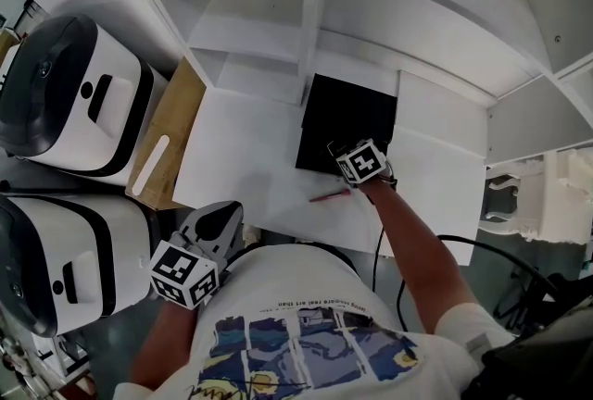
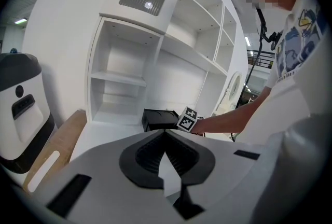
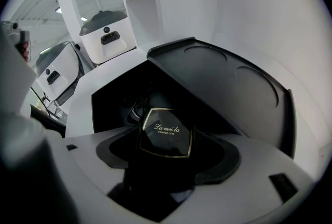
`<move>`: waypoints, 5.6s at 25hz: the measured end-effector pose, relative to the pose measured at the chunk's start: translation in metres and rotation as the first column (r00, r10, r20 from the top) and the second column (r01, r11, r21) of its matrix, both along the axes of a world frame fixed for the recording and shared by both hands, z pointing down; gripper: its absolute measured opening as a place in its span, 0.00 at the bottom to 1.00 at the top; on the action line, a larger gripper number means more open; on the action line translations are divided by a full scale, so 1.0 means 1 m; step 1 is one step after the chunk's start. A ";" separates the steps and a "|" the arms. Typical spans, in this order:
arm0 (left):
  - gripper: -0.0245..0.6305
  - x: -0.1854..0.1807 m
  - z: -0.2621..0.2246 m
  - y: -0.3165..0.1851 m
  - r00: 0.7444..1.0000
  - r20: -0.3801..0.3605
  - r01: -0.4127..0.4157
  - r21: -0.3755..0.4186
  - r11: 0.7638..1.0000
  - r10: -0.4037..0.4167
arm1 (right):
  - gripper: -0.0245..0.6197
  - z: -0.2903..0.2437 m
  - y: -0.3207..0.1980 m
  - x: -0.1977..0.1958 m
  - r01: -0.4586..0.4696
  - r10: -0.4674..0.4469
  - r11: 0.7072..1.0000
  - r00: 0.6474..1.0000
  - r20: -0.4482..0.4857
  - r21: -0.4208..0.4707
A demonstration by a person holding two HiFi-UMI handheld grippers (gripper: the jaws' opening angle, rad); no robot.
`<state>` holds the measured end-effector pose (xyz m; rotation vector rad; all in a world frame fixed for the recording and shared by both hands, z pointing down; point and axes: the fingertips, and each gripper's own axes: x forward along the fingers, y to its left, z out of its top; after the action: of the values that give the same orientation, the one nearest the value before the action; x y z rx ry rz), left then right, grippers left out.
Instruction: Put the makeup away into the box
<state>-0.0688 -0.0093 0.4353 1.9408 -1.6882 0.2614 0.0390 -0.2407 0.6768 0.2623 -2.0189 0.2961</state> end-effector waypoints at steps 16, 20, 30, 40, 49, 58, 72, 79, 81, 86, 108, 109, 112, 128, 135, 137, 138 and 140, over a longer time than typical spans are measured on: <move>0.06 0.012 -0.003 -0.001 1.000 0.013 0.009 -0.010 1.000 -0.009 | 0.56 0.001 0.004 -0.003 0.031 -0.030 0.999 0.998 0.049 -0.012; 0.06 0.011 -0.004 0.000 1.000 0.012 0.000 -0.007 1.000 0.000 | 0.56 0.008 0.002 -0.003 0.015 -0.013 1.000 0.995 0.095 -0.021; 0.06 0.006 -0.004 -0.004 0.998 -0.005 -0.069 0.015 0.998 0.069 | 0.55 -0.037 0.003 0.010 -0.081 0.076 0.996 0.984 0.163 0.023; 0.06 -0.009 -0.002 -0.001 0.987 -0.032 -0.157 0.040 0.987 0.158 | 0.42 -0.079 0.029 0.025 -0.168 0.146 0.982 0.964 0.223 0.085; 0.06 -0.028 0.000 0.001 0.966 -0.039 -0.254 0.057 0.965 0.257 | 0.26 -0.088 0.087 0.030 -0.266 0.242 0.961 0.939 0.244 0.070; 0.06 -0.051 0.005 0.015 0.944 -0.043 -0.324 0.056 0.944 0.326 | 0.20 -0.079 0.134 0.019 -0.333 0.312 0.941 0.922 0.229 0.056; 0.06 -0.072 0.018 0.040 0.911 -0.069 -0.403 0.059 0.913 0.407 | 0.09 -0.031 0.177 0.033 -0.518 0.512 0.855 0.846 0.152 0.000; 0.06 -0.077 0.017 0.048 0.913 -0.079 -0.395 0.070 0.916 0.400 | 0.26 -0.014 0.162 0.055 -0.671 0.671 0.740 0.729 0.135 -0.049; 0.06 -0.079 0.018 0.051 0.914 -0.079 -0.393 0.067 0.917 0.397 | 0.26 -0.012 0.154 0.059 -0.702 0.702 0.710 0.700 0.133 -0.056; 0.06 -0.083 0.021 0.056 0.921 -0.077 -0.379 0.055 0.924 0.382 | 0.31 -0.003 0.140 0.058 -0.753 0.759 0.650 0.637 0.135 -0.102; 0.06 -0.082 0.022 0.050 0.926 -0.074 -0.369 0.040 0.929 0.371 | 0.16 0.012 0.114 0.069 -0.794 0.795 0.606 0.602 0.068 -0.047; 0.06 -0.081 0.022 0.049 0.925 -0.074 -0.370 0.041 0.928 0.372 | 0.15 0.012 0.114 0.069 -0.791 0.792 0.609 0.606 0.067 -0.048; 0.06 -0.077 0.021 0.046 0.923 -0.074 -0.376 0.041 0.926 0.378 | 0.14 0.012 0.117 0.074 -0.785 0.787 0.616 0.614 0.061 -0.055; 0.06 -0.050 0.017 0.041 0.893 -0.069 -0.443 0.049 0.895 0.445 | 0.13 0.005 0.149 0.112 -0.767 0.770 0.637 0.634 0.062 -0.070; 0.06 -0.036 0.013 0.033 0.881 -0.062 -0.466 0.055 0.883 0.469 | 0.13 -0.021 0.148 0.127 -0.757 0.758 0.651 0.646 0.093 -0.047; 0.06 -0.032 0.012 0.030 0.881 -0.060 -0.467 0.057 0.882 0.470 | 0.13 -0.031 0.143 0.130 -0.749 0.748 0.662 0.656 0.103 -0.038; 0.06 -0.030 0.012 0.029 0.881 -0.060 -0.466 0.058 0.883 0.469 | 0.13 -0.036 0.140 0.130 -0.746 0.744 0.665 0.659 0.110 -0.036; 0.06 -0.026 0.011 0.026 0.882 -0.059 -0.464 0.061 0.884 0.467 | 0.13 -0.045 0.132 0.131 -0.743 0.740 0.669 0.660 0.127 -0.037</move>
<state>-0.0953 0.0164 0.4465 2.3433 -1.1660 0.3267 0.1701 -0.1085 0.6317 1.1274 -1.9463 0.8280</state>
